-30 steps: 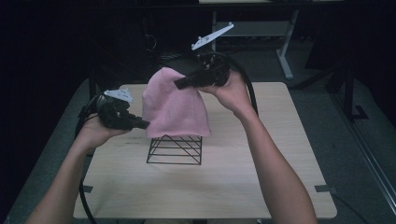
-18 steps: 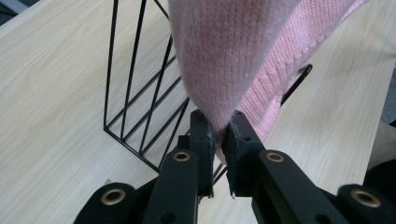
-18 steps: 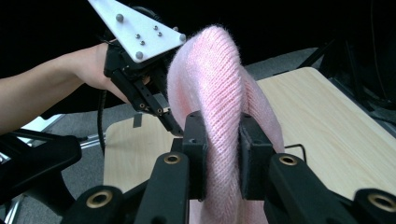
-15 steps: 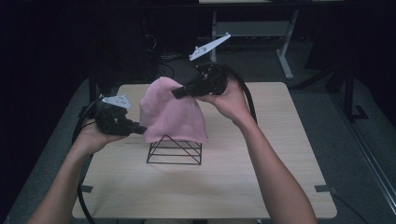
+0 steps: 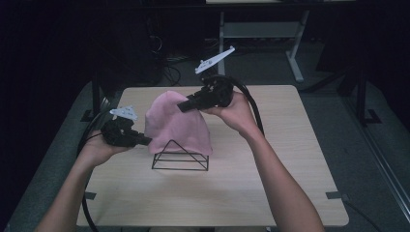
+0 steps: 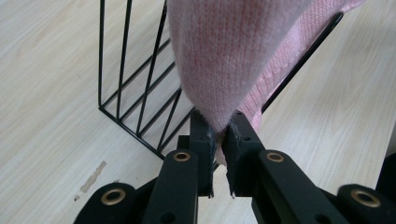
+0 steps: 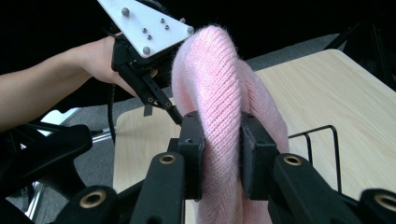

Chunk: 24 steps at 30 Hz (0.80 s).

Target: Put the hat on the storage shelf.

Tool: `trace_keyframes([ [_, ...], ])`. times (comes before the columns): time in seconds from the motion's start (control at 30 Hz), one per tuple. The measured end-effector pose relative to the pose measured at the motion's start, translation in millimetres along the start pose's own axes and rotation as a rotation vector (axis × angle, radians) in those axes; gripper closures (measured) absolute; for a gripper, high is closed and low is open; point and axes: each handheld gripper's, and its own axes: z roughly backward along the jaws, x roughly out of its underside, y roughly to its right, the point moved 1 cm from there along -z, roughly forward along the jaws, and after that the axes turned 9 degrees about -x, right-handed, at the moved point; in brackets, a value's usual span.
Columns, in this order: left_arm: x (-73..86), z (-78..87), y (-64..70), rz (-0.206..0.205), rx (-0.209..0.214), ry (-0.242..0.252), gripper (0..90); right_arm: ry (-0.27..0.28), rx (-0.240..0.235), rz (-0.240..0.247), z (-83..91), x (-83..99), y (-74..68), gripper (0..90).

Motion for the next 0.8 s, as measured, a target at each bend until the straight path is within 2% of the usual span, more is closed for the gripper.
trace_keyframes([
  [0.8, 19.1, -18.6, 0.8, -0.001, -0.014, -0.074, 83.2, -0.09, -0.026, -0.021, -20.5, 22.3, 5.1, 74.8],
])
